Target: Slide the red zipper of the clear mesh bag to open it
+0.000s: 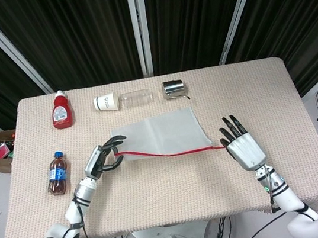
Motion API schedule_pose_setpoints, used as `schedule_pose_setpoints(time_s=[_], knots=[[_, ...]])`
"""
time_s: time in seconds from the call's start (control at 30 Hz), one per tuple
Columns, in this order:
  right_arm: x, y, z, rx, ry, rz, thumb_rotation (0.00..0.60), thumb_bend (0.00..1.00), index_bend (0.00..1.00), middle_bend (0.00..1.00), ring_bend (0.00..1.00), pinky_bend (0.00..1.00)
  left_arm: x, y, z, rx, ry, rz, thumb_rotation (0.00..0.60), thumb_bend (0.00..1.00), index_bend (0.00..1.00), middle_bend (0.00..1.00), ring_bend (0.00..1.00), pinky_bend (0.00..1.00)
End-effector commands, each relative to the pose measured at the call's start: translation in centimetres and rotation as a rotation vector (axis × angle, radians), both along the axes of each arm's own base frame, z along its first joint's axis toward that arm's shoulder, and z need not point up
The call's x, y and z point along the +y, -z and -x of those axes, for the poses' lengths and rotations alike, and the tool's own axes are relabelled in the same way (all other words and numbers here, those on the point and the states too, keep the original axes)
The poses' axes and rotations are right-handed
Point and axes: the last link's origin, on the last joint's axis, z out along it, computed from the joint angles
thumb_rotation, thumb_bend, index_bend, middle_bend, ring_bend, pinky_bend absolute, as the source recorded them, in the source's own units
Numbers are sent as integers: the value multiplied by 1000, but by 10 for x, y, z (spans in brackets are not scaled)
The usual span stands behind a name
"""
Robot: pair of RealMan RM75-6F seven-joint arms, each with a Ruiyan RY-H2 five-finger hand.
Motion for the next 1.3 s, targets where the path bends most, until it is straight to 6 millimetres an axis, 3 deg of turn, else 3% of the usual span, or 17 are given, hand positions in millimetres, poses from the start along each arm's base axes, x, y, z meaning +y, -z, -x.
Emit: schedule_pose_setpoints(time_s=[0.03, 0.23, 0.3, 0.37, 0.5, 0.57, 0.73, 0.9, 1.13, 1.3], knots=[[1, -1, 1, -9, 1, 3, 600, 535, 908, 245, 0, 0, 0, 0, 0, 3, 2, 1, 600, 465, 688, 242, 130, 169], [3, 0, -2, -15, -7, -8, 600, 533, 890, 238, 0, 0, -2, 1, 0, 51, 21, -16, 600, 465, 688, 243, 130, 169], [4, 0, -1, -11, 7, -29, 600, 519, 817, 221, 0, 0, -2, 1, 3, 112, 36, -35, 600, 467, 682, 241, 130, 169], [7, 2, 0, -9, 52, -86, 600, 473, 659, 175, 0, 0, -2, 0, 9, 250, 80, -67, 600, 479, 613, 225, 130, 169], [9, -5, -5, 10, 129, -169, 600, 276, 127, 35, 0, 0, -2, -9, 25, 641, 212, -156, 600, 416, 324, 144, 121, 168], [10, -9, -11, -28, 162, -216, 600, 220, 23, 9, 0, 0, -2, -20, 32, 823, 243, -227, 600, 356, 250, 127, 118, 166], [13, -28, -15, -166, 239, -320, 600, 197, 0, 0, 0, 0, -11, -63, 43, 1098, 207, -336, 600, 309, 222, 126, 118, 165], [10, -63, 1, -255, 271, -219, 600, 202, 0, 52, 0, 0, -31, -116, 60, 1273, 76, -442, 600, 254, 222, 126, 119, 166], [29, -102, 26, -371, 272, -115, 600, 236, 37, 120, 0, 0, -75, -174, 94, 1469, -98, -600, 600, 199, 223, 129, 118, 166], [52, -116, 41, -398, 267, -75, 600, 238, 41, 113, 0, 0, -114, -194, 103, 1483, -168, -625, 600, 188, 223, 129, 119, 165]])
